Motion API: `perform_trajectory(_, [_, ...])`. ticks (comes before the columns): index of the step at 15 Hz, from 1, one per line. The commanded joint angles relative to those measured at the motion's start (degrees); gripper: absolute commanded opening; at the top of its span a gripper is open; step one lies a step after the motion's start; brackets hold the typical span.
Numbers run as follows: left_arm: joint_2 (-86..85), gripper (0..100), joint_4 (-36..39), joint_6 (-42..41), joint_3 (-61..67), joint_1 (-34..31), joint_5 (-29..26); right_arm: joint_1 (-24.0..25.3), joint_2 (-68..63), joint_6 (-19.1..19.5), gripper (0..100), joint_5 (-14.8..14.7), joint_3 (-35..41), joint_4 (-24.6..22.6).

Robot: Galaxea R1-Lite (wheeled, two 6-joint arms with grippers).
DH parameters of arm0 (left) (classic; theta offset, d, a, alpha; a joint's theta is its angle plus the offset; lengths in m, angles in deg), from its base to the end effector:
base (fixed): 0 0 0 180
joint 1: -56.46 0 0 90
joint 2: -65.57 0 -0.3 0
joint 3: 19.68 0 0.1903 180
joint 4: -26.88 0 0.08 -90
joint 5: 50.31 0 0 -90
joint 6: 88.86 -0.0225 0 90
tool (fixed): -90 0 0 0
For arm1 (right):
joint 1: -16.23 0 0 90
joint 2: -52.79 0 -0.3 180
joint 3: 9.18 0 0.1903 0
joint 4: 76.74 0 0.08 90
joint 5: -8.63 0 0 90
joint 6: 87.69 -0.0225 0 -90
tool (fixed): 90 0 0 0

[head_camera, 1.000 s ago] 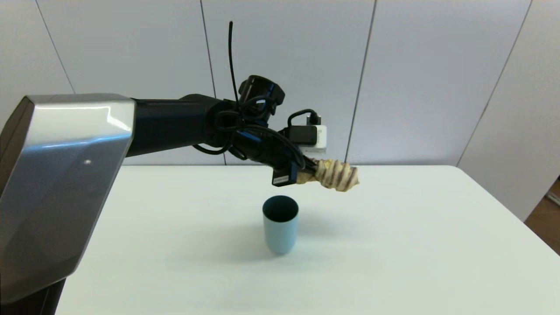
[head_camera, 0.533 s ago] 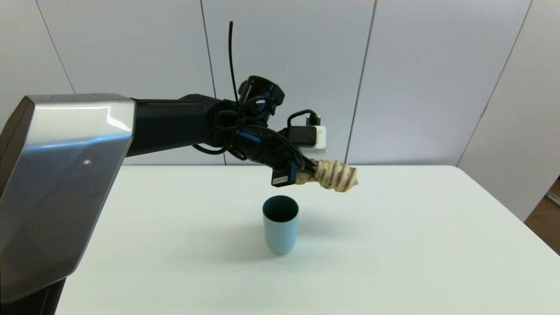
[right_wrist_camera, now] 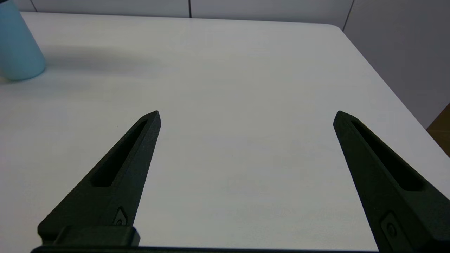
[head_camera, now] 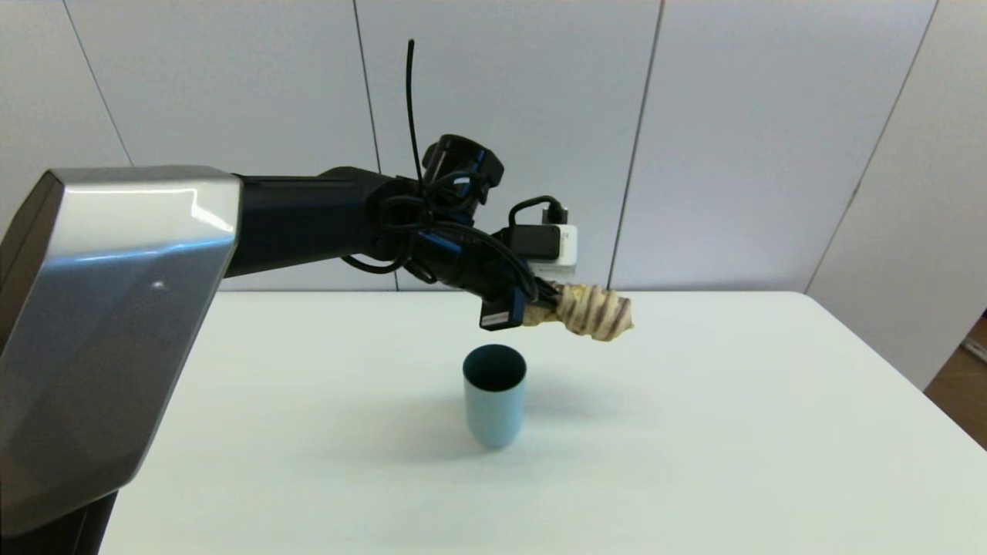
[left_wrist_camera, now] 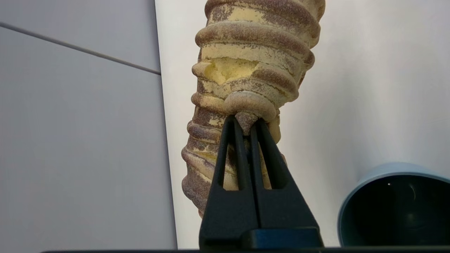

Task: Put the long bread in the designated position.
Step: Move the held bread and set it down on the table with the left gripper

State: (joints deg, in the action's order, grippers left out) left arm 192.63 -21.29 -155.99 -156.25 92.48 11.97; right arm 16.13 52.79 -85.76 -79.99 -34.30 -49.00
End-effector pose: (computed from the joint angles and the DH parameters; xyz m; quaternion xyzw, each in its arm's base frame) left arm 0.3550 -0.2710 0.2084 0.4630 -0.0004 -0.5977 0.6545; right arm -0.0253 0.0006 0.0761 -0.0165 0.0227 0.0116 0.9995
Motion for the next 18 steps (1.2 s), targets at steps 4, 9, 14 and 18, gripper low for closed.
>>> perform_trajectory(4, [0.82,0,-0.07,-0.1,0.0,1.33,-0.05,0.01,-0.09,0.01,100,0.03,0.0,0.02])
perform_trajectory(9, [1.7,0,0.02,-0.1,0.0,1.77,-0.14,0.01,-0.09,0.01,100,0.03,0.0,0.02])
perform_trajectory(14, [2.66,0,0.2,-0.01,0.0,3.26,-0.05,0.01,-0.09,0.01,100,0.03,0.0,0.02])
perform_trajectory(18, [2.75,0,0.2,-0.01,0.0,3.88,-0.05,0.01,-0.09,0.01,100,0.03,0.0,0.02])
